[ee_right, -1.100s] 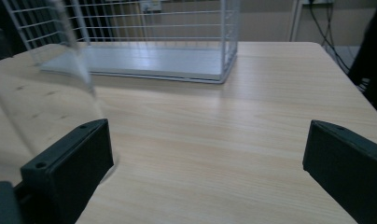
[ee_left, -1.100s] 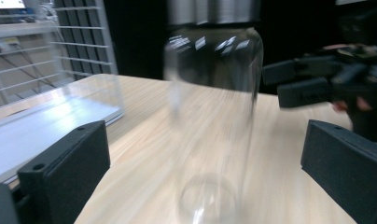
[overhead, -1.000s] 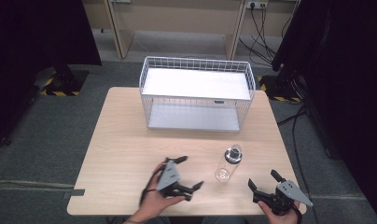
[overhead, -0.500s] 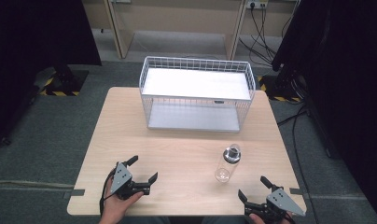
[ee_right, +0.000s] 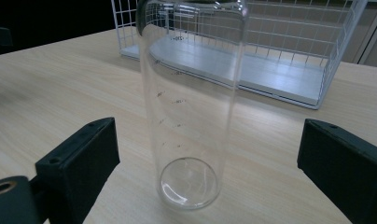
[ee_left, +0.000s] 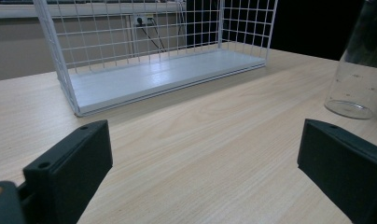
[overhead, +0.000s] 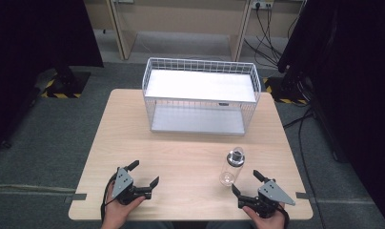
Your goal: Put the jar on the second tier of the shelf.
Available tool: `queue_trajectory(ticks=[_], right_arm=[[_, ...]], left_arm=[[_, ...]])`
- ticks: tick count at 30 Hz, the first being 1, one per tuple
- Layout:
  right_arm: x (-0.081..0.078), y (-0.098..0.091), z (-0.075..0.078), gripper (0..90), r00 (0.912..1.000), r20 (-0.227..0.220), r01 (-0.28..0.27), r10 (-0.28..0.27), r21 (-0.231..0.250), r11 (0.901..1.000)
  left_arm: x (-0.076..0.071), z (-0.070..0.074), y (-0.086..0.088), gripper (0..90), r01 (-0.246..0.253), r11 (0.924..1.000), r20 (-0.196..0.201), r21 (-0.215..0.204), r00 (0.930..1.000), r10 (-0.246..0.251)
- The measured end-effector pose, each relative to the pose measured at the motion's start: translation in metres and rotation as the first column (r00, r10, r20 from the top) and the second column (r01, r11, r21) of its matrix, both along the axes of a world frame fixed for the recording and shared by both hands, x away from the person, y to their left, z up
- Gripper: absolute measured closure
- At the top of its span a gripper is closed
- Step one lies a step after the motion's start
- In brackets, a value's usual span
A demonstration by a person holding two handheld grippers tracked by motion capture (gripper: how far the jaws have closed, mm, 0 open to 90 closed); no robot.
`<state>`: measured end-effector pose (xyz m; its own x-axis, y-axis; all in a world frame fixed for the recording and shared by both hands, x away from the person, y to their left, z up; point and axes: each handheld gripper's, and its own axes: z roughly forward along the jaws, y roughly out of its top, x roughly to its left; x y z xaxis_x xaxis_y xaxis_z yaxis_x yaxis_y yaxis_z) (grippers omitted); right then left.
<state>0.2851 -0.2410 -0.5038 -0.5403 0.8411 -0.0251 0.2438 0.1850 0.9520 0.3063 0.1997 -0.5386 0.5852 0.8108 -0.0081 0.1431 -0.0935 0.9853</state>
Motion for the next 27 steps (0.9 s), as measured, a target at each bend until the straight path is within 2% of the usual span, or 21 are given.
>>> queue_trajectory(ticks=[15, 19, 21, 23, 27], right_arm=[[0.030, 0.023, -0.003, 16.7, 0.9995, -0.009, -0.030, 0.030, -0.011, 0.9995], [0.038, 0.027, -0.004, 22.1, 0.9996, -0.008, -0.026, 0.026, 0.000, 0.9997], [0.040, 0.028, -0.006, 27.5, 0.9996, -0.007, -0.029, 0.029, 0.023, 0.9993], [0.042, 0.028, -0.008, 29.2, 0.9995, -0.007, -0.029, 0.030, 0.046, 0.9985], [0.042, 0.031, -0.009, 32.1, 0.9996, 0.012, -0.027, 0.026, 0.042, 0.9988]], left_arm=[[0.000, 0.000, 0.000, 3.0, -0.003, 1.0000, 0.003, -0.004, 1.0000, 0.003], [0.000, 0.000, 0.001, 3.1, -0.003, 0.9999, 0.002, -0.011, 1.0000, 0.003], [0.000, 0.000, 0.001, 3.1, -0.003, 0.9999, 0.000, -0.011, 1.0000, 0.003], [0.000, 0.000, 0.001, 3.1, -0.002, 0.9999, 0.002, -0.011, 1.0000, 0.002], [0.000, 0.000, 0.001, 3.2, -0.002, 0.9999, 0.000, -0.011, 1.0000, 0.002]])
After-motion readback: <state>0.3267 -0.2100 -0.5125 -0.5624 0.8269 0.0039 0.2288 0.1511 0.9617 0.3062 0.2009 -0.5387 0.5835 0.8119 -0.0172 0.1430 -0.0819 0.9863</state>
